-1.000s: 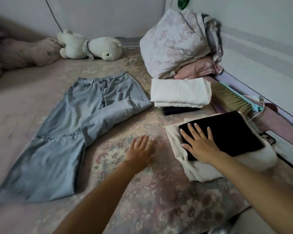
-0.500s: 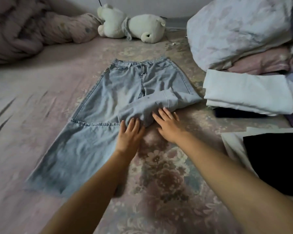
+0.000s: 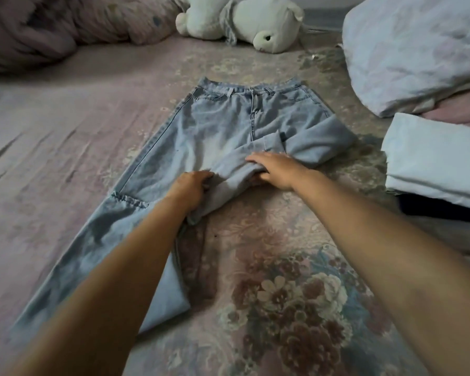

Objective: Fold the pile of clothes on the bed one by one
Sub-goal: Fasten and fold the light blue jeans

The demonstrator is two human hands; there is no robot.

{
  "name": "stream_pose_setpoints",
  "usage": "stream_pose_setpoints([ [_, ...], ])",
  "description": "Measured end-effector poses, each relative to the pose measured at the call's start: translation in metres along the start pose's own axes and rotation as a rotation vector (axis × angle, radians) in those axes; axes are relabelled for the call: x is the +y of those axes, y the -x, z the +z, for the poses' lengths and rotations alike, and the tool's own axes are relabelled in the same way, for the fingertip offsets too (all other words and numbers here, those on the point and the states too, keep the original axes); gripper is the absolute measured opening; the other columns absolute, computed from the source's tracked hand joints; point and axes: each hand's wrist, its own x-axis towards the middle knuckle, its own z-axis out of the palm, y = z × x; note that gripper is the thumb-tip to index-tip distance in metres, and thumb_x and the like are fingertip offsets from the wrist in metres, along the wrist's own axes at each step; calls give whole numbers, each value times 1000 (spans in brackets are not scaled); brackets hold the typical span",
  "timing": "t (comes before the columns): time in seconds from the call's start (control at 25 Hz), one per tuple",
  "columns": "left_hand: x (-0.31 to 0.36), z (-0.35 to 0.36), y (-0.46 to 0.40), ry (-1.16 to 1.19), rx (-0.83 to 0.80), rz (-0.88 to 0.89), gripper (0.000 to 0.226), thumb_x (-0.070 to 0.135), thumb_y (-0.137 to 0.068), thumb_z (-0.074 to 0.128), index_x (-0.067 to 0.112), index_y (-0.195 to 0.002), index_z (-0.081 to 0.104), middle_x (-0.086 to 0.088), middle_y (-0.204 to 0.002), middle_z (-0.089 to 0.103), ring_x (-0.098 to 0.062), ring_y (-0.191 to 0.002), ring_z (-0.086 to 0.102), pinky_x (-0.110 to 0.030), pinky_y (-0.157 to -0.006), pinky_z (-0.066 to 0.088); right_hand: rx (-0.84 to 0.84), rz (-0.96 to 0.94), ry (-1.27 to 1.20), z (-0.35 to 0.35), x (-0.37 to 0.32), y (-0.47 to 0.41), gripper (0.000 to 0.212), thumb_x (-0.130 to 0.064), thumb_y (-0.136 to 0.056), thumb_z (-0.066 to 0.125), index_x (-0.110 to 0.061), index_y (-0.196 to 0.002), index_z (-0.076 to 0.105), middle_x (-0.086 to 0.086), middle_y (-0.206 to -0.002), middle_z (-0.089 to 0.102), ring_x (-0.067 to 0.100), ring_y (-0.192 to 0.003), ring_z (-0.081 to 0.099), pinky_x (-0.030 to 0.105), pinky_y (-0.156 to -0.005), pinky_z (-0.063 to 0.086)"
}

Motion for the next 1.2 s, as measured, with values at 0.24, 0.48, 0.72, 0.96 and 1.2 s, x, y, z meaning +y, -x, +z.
stream_pose_setpoints([
  [0.24, 4, -8, 19, -104, 544, 407, 41, 37, -92, 47, 6, -117, 58, -18, -111, 61, -38, -96, 60, -42, -81, 46, 201, 145, -243, -37, 3, -25, 19, -13, -96, 47, -3, -107, 58, 18, -105, 59, 29, -103, 55, 34, -80, 38],
  [0.48, -3, 5, 20, -507, 409, 712, 102, 38, -59, 79, 18, -145, 29, -17, -140, 46, -34, -122, 47, -47, -100, 38, 376, 188, 270, -25, -21, -30, 31, -3, -95, 36, -6, -124, 46, 18, -129, 52, 35, -121, 42, 44, -94, 37],
  [0.72, 39, 43, 15, -633, 505, 1046, 41, 16, -91, 42, 13, -128, 57, -13, -123, 62, -30, -115, 59, -43, -99, 41, 47, 11, 77, -18, 9, 1, 57, -14, -90, 52, -12, -144, 35, 13, -149, 33, 31, -135, 30, 41, -114, 21],
  [0.96, 98, 14, 48, 223, 729, 328, 10, 15, -87, 49, 7, -88, 55, -2, -70, 58, -16, -56, 48, -27, -48, 34, 75, 10, 214, 1, 13, 53, 98, -55, -81, 60, -17, -152, 3, 10, -159, -1, 24, -147, 1, 46, -118, 4],
  [1.2, 118, -34, 132, 1098, 570, -60, 22, 2, -89, 49, 17, -74, 49, 3, -69, 50, -6, -63, 42, -26, -60, 38, 732, 45, -121, 38, -47, 134, 54, -29, -79, 56, -7, -128, 47, 22, -127, 51, 40, -119, 49, 52, -97, 42],
])
